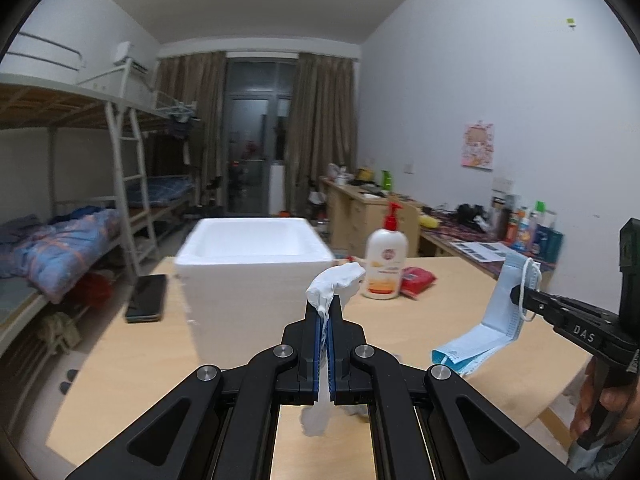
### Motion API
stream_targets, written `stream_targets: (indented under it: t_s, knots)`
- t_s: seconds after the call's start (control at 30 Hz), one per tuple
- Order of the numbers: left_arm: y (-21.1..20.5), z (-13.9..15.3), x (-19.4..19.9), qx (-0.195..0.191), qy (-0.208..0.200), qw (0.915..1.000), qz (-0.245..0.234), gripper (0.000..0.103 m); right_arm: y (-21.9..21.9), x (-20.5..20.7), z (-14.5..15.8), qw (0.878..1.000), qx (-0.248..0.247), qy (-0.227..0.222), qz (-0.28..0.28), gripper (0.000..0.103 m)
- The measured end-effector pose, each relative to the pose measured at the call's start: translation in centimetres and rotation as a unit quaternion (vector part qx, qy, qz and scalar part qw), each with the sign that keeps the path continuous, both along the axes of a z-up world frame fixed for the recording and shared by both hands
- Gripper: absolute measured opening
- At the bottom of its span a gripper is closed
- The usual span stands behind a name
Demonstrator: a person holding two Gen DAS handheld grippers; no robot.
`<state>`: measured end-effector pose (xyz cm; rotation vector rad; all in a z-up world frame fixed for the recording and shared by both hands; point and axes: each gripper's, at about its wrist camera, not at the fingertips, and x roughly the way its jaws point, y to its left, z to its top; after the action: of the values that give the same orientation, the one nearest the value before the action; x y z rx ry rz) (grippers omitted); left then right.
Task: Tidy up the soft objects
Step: 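Lift the cloth with the left tool while the right tool carries the mask toward the box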
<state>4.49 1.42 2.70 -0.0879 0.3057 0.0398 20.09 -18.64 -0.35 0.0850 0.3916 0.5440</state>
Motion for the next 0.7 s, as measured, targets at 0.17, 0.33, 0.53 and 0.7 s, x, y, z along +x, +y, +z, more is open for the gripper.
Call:
stream_targets:
  t_s: [0.17,0.33,0.53,0.7]
  knots:
    - [1.5,0.1,-1.3,0.013,-0.001,0.9985,0.053,0.002,2.5,0.2,0.0,0.999,0.000,0.000,0.038,0.007]
    - [3.2,0.2,-2.3,0.017,0.003,0.9953,0.095,0.002,5.0,0.2,0.0,0.997,-0.001,0.001,0.073,0.007]
    - [4.8,0.1,-3.5,0.018,0.001,0.9926,0.120,0.002,7.7,0.2,0.1,0.994,-0.006,0.002,0.106,0.007]
    - [5.6,0.2,-3.6,0.014,0.003,0.9920,0.125,0.003,9.1,0.0,0.1,0.992,-0.012,0.002,0.123,0.007]
